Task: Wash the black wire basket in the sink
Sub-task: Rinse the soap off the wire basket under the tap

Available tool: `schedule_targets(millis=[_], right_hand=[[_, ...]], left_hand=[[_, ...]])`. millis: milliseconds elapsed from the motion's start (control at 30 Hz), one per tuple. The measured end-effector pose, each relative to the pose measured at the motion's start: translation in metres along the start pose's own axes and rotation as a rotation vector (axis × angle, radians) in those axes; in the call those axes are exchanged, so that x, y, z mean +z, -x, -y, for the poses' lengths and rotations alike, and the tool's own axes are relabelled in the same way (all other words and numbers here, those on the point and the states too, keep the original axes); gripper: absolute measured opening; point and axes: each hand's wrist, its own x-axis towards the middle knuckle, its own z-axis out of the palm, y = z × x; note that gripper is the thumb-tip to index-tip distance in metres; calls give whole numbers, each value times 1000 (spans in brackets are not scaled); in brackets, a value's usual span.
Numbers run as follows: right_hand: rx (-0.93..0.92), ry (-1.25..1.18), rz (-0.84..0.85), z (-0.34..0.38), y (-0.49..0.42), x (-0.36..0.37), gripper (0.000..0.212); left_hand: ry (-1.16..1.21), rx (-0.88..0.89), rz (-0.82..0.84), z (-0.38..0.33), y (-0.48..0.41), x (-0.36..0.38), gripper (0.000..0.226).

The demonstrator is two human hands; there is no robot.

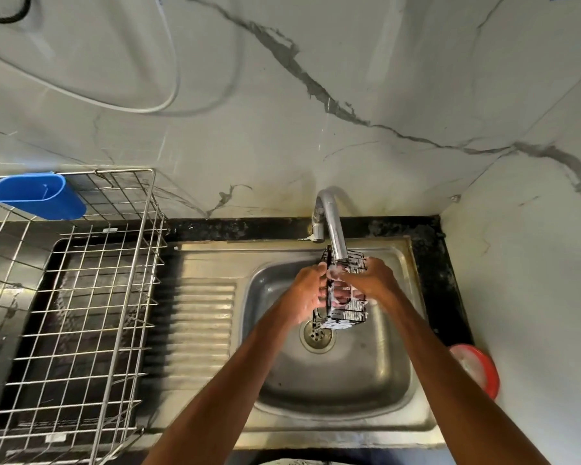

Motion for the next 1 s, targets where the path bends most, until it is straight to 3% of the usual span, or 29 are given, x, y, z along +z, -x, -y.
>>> schedule_targets(millis=[33, 100, 167, 300, 333, 400, 467, 533, 700, 867, 1000], right_hand=[[-30, -13, 24, -3, -2, -2, 100], [-73, -39, 91, -5, 0, -7, 63], [-90, -55, 87, -8, 2, -9, 48], [-306, 146, -246, -5, 19, 2, 37], [-407, 137, -264, -3, 24, 8, 36], [-582, 102, -123, -1, 35, 21, 41], [-651, 134, 101, -9, 36, 40, 50], [-660, 248, 181, -21, 27, 51, 56], [-575, 484, 162, -18, 12, 41, 61], [-530, 376, 134, 3, 2, 47, 56], [-353, 311, 126, 21, -11, 34, 66]], left_hand=[[-4, 13, -7, 0, 0, -2, 40], [-20, 45, 11, 1, 2, -7, 37], [-25, 80, 35, 4, 4, -10, 35], [0, 104, 43, 10, 8, -14, 34], [-2, 106, 38, 11, 10, -14, 33], [-19, 119, 16, 14, 11, -14, 30], [-27, 143, -5, 14, 13, -16, 31], [-1, 146, -13, 13, 14, -20, 33], [-23, 150, 43, 10, 21, -31, 32], [-46, 191, 136, 16, 28, -31, 29], [-3, 204, 170, 22, 33, -32, 29]])
